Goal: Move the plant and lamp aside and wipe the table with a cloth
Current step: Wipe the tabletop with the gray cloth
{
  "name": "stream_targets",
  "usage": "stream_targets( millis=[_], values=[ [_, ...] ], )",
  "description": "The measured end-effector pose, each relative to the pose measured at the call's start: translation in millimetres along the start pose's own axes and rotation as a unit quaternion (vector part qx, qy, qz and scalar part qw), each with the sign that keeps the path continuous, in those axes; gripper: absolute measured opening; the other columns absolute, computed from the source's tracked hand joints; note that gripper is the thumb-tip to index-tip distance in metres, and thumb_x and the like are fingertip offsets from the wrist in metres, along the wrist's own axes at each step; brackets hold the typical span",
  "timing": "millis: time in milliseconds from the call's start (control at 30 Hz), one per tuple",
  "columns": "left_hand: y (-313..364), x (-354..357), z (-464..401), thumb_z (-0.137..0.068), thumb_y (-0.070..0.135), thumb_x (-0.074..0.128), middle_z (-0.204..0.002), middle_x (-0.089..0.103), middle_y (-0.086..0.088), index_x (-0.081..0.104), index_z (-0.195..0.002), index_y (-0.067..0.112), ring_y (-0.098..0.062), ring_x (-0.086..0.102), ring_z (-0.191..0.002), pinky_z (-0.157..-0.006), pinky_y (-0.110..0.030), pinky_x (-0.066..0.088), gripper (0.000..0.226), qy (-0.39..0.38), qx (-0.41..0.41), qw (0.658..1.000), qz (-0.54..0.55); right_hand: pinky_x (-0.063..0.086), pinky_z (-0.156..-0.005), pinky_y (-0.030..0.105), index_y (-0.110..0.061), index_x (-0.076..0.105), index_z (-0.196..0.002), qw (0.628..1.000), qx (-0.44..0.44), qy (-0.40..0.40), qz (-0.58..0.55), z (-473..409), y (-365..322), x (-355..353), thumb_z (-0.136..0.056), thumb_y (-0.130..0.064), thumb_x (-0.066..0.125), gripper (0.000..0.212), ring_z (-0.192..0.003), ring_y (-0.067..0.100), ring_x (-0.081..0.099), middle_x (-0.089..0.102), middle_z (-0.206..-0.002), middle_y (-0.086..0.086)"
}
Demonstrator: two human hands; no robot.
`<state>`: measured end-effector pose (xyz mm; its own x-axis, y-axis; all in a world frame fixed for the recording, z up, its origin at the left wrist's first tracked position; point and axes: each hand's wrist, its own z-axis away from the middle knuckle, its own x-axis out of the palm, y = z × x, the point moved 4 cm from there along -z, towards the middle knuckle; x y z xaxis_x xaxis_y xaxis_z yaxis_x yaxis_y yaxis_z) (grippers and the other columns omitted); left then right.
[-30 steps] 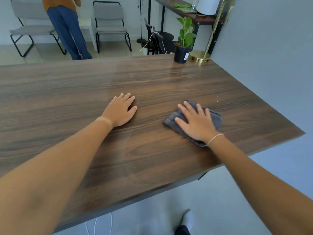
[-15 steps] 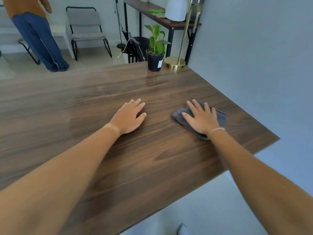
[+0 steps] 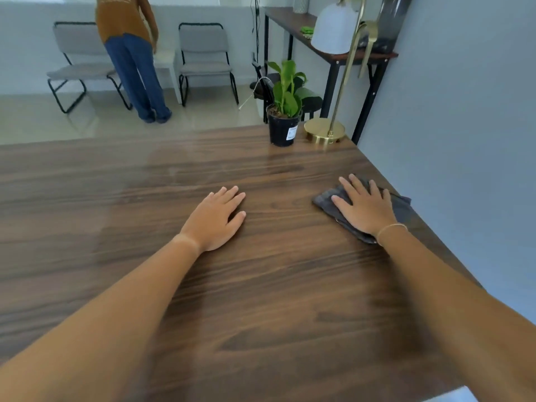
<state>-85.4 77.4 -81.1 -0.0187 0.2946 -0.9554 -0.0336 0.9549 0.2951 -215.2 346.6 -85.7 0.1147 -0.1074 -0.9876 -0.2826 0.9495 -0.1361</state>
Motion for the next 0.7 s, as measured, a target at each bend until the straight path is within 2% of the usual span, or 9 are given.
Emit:
stream_targets(
  millis=[67, 167, 267, 367, 400, 467, 533, 600, 700],
  values=[
    [4.2, 0.1, 0.8, -0.097, 0.031, 0.033, -0.158, 0.018, -0.002, 0.027, -0.145, 0.018, -0.021, 0.011, -0.147, -0.119, -0.033, 0.006, 0.05, 0.001, 0.001, 1.0, 0.02, 0.003, -0.117, 0.052, -0.033, 0.011, -0.148, 0.998, -0.055, -0.011, -0.014, -13.5, -61.4, 9.6, -0.092, -0.059, 0.019, 0.062, -0.146, 0.032, 0.003, 0.006, -0.16, -0.008],
    [-14.2, -10.5, 8.2, -0.097, 0.022, 0.035, -0.157, 0.022, -0.006, 0.032, -0.143, 0.013, -0.024, 0.015, -0.146, -0.118, -0.033, 0.008, 0.047, 0.048, -0.059, 0.996, 0.049, 0.002, -0.117, 0.047, -0.032, 0.015, -0.148, 0.967, -0.256, -0.008, -0.013, 33.1, -137.8, 26.0, -0.09, -0.06, 0.021, 0.065, -0.147, 0.027, 0.005, 0.01, -0.16, -0.009],
    [-63.4, -26.6, 26.8, -0.097, 0.021, 0.034, -0.157, 0.022, -0.007, 0.032, -0.143, 0.012, -0.025, 0.016, -0.146, -0.118, -0.036, 0.01, 0.047, 0.052, -0.129, 0.99, 0.016, -0.005, -0.117, 0.036, -0.043, 0.012, -0.145, 0.917, -0.397, -0.019, -0.03, 102.2, -123.0, 22.9, -0.084, -0.069, 0.018, 0.067, -0.144, 0.011, -0.005, 0.004, -0.157, -0.02],
    [-98.8, -35.2, 43.3, -0.097, 0.025, 0.033, -0.157, 0.02, -0.006, 0.029, -0.144, 0.012, -0.026, 0.014, -0.146, -0.119, -0.038, 0.01, 0.049, 0.038, -0.178, 0.983, -0.015, -0.004, -0.118, 0.034, -0.052, 0.004, -0.14, 0.929, -0.366, -0.04, -0.035, 75.7, -61.8, 10.8, -0.077, -0.077, 0.005, 0.068, -0.145, 0.008, -0.007, -0.005, -0.154, -0.026],
    [-104.0, -35.1, 46.0, -0.097, 0.028, 0.032, -0.158, 0.019, -0.006, 0.028, -0.145, 0.013, -0.026, 0.014, -0.146, -0.119, -0.039, 0.01, 0.05, 0.036, -0.185, 0.982, -0.019, 0.002, -0.118, 0.037, -0.048, 0.003, -0.143, 0.946, -0.323, -0.028, -0.017, 48.5, -48.9, 6.2, -0.076, -0.078, 0.004, 0.074, -0.147, 0.013, -0.001, -0.004, -0.156, -0.02],
    [-108.9, -31.9, 48.2, -0.097, 0.031, 0.031, -0.158, 0.018, -0.004, 0.026, -0.145, 0.016, -0.026, 0.013, -0.147, -0.119, -0.04, 0.01, 0.05, 0.042, -0.186, 0.981, -0.023, 0.009, -0.118, 0.043, -0.029, 0.008, -0.149, 0.979, -0.202, 0.002, -0.002, -11.2, -45.2, -0.2, -0.082, -0.072, 0.016, 0.08, -0.147, 0.021, 0.009, -0.001, -0.16, -0.004],
    [-111.5, -30.5, 47.4, -0.097, 0.032, 0.03, -0.158, 0.019, -0.003, 0.026, -0.145, 0.017, -0.025, 0.013, -0.147, -0.119, -0.039, 0.01, 0.05, 0.049, -0.181, 0.982, -0.028, 0.011, -0.117, 0.046, -0.014, 0.012, -0.149, 0.992, -0.121, 0.016, 0.0, -56.5, -78.0, 2.6, -0.088, -0.063, 0.028, 0.08, -0.146, 0.025, 0.012, 0.005, -0.16, 0.005],
    [-114.3, -29.1, 47.4, -0.097, 0.032, 0.03, -0.158, 0.018, -0.001, 0.025, -0.145, 0.019, -0.023, 0.012, -0.147, -0.119, -0.038, 0.009, 0.05, 0.053, -0.181, 0.982, -0.026, 0.012, -0.117, 0.048, -0.011, 0.017, -0.148, 0.991, -0.135, 0.014, -0.01, -75.3, -140.0, 14.2, -0.089, -0.062, 0.029, 0.078, -0.145, 0.027, 0.013, 0.01, -0.16, 0.007],
    [-117.1, -28.4, 46.4, -0.097, 0.029, 0.029, -0.158, 0.017, 0.0, 0.025, -0.146, 0.019, -0.022, 0.011, -0.147, -0.119, -0.037, 0.008, 0.049, 0.056, -0.178, 0.982, -0.02, 0.007, -0.117, 0.044, -0.014, 0.015, -0.149, 0.967, -0.252, -0.016, -0.017, -47.1, -227.1, 32.8, -0.091, -0.059, 0.029, 0.074, -0.146, 0.026, 0.009, 0.007, -0.16, 0.003]
  ],
)
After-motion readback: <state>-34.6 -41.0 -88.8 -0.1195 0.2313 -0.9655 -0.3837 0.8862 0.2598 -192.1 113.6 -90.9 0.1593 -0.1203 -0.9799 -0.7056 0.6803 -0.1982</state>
